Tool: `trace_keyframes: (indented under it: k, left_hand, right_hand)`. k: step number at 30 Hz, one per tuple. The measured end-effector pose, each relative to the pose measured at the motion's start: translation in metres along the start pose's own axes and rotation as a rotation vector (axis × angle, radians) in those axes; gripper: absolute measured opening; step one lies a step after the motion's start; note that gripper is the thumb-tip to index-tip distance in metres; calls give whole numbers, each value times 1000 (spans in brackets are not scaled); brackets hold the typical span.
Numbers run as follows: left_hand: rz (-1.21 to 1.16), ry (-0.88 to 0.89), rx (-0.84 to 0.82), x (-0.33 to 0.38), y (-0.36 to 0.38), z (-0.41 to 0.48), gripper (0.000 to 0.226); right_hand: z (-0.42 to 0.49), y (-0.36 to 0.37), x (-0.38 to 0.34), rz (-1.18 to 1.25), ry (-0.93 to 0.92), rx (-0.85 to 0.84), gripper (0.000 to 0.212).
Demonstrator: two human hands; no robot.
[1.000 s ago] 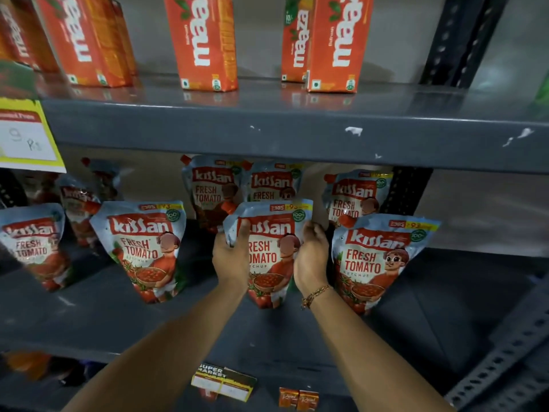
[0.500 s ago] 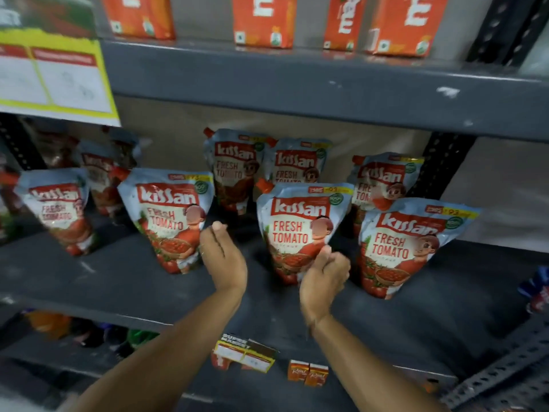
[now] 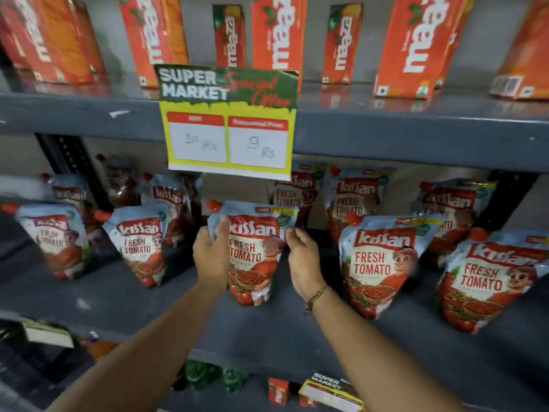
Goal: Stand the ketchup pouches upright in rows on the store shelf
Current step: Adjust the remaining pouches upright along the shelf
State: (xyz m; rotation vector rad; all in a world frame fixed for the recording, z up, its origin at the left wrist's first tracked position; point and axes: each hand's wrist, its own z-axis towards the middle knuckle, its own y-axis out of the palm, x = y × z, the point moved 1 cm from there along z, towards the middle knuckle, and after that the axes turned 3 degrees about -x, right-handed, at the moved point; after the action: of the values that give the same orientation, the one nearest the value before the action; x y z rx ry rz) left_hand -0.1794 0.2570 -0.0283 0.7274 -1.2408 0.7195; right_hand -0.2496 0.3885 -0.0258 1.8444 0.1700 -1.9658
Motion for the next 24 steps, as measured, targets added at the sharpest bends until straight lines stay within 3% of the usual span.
trace_keyframes:
  k: [5,13,18,21,24]
  left_hand:
    - [-87,-39,-60,-1,19,0,41]
    - [-85,-107,-120,2,43,-22,38]
    - [-73,-77,-117,3,37,-27,36]
    - [4,-42,-173,4,36,-27,30]
    - [56,-57,20,-8,13,-23,45]
  right_hand:
    - [0,-6,1,316,17,150,29]
    - [-6,-27,-7,339,-9,268,21]
    - [-14,-28,-4,203,59,274,22]
    - [-29,-29,8,-14,64,462,29]
    - [-52,-11,37,-198,79,683,47]
